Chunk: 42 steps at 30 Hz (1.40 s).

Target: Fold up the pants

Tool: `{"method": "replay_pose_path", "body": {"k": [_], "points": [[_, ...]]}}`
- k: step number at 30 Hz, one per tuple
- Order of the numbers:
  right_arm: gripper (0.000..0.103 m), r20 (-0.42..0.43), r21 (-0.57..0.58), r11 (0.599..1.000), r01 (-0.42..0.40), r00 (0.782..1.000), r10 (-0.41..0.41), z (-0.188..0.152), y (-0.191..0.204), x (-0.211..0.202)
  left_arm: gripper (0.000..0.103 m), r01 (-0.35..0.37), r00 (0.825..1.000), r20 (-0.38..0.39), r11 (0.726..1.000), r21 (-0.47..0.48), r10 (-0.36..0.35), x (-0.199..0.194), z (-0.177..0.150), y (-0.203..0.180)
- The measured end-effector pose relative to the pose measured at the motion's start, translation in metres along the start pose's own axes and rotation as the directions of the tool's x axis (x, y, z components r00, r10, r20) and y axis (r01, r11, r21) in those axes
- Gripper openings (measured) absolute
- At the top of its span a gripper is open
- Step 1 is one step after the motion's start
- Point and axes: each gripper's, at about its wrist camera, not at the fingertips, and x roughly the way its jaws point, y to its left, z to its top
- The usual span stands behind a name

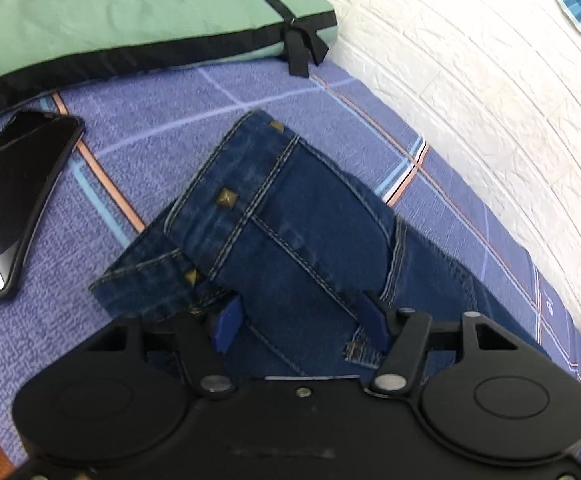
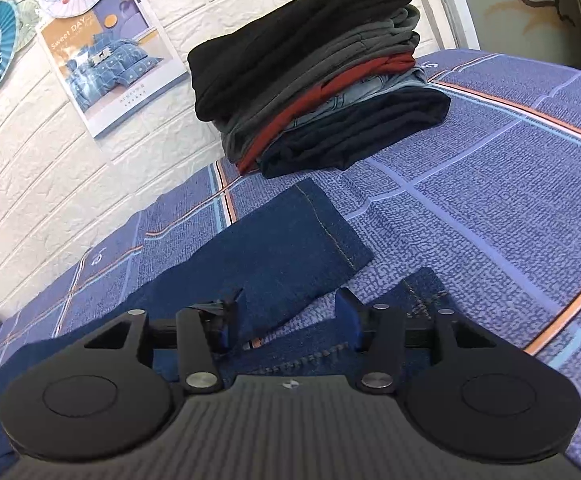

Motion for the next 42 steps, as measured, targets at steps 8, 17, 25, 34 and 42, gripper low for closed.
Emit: {"method": "replay_pose_path", "body": {"k": [8, 17, 25, 34, 42], "points": [[0.084, 0.013, 0.099, 0.995, -0.014, 1.000, 0.013, 0.002, -0.006, 0.009, 0.041, -0.036, 0.998, 0.058, 0.999, 0.021, 0.035, -0.003, -0.007, -0.002], [0.087, 0.014, 0.195, 0.980, -0.039, 0.999, 0.037, 0.004, -0.011, 0.013, 0.041, 0.013, 0.998, 0.055, 1.000, -0.013, -0.012, 0.003, 0.003, 0.003], [0.083, -0.028, 0.211, 0.976, -0.053, 0.998, 0.061, 0.000, -0.005, 0.012, 0.043, 0.018, 0.999, 0.050, 1.000, -0.023, -0.017, 0.003, 0.002, 0.003], [0.082, -0.019, 0.248, 0.966, -0.070, 0.997, 0.077, 0.002, 0.007, 0.028, 0.045, 0.026, 0.999, 0.036, 0.999, 0.036, -0.028, -0.001, -0.017, -0.004], [0.048, -0.034, 0.262, 0.963, -0.062, 0.997, 0.073, -0.002, 0.011, 0.032, 0.020, -0.030, 0.998, 0.049, 0.998, 0.049, 0.027, 0.011, -0.010, -0.016]]}}
